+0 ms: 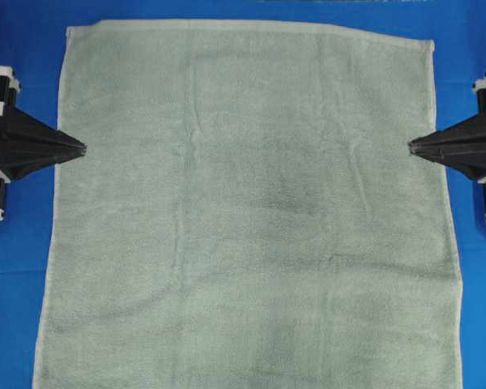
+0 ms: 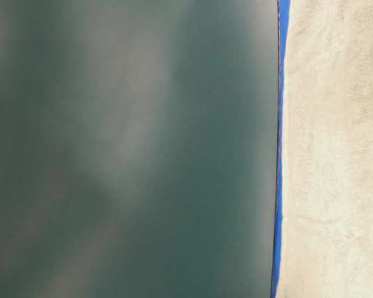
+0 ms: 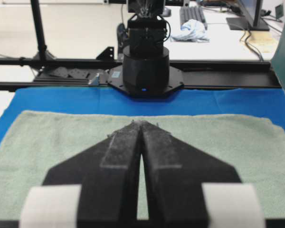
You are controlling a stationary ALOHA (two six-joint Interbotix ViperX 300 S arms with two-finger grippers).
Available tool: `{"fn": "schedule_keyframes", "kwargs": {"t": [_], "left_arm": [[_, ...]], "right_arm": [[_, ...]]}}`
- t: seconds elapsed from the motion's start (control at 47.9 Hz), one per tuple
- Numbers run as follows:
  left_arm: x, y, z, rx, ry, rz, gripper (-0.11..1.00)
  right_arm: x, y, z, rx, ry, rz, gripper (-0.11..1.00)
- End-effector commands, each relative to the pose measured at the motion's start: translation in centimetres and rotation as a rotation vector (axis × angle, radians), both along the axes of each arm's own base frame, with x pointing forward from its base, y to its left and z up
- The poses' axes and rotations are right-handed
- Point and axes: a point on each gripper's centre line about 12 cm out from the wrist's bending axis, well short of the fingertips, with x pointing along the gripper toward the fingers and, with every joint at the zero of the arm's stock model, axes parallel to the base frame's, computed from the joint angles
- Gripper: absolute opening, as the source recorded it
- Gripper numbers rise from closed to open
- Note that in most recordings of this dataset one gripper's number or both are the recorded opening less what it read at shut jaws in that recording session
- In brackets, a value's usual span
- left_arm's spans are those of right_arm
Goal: Fold a bath towel.
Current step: 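Move both grippers to the towel's top corners and pinch them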
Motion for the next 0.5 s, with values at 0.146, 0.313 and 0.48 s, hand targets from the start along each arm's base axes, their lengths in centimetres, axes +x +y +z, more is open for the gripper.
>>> {"fn": "schedule_keyframes", "kwargs": {"t": [0.146,0.313,0.48], "left_arm": [[1.4,0.4,1.9,0.02,0.114,0.02,0.0],[2.7,2.9,2.4,0.076,0.228,0.125,0.0],[3.4,6.7,1.9,0.102,0.382,0.26,0.0]], "right_arm": [[0.7,-0.9,1.6,0.037,0.099,-0.042,0.0],[0.9,-4.4,2.1,0.067,0.314,-0.209,0.0],[0.5,-9.0,1.5,0.112,0.535,-0.409,0.0]]}}
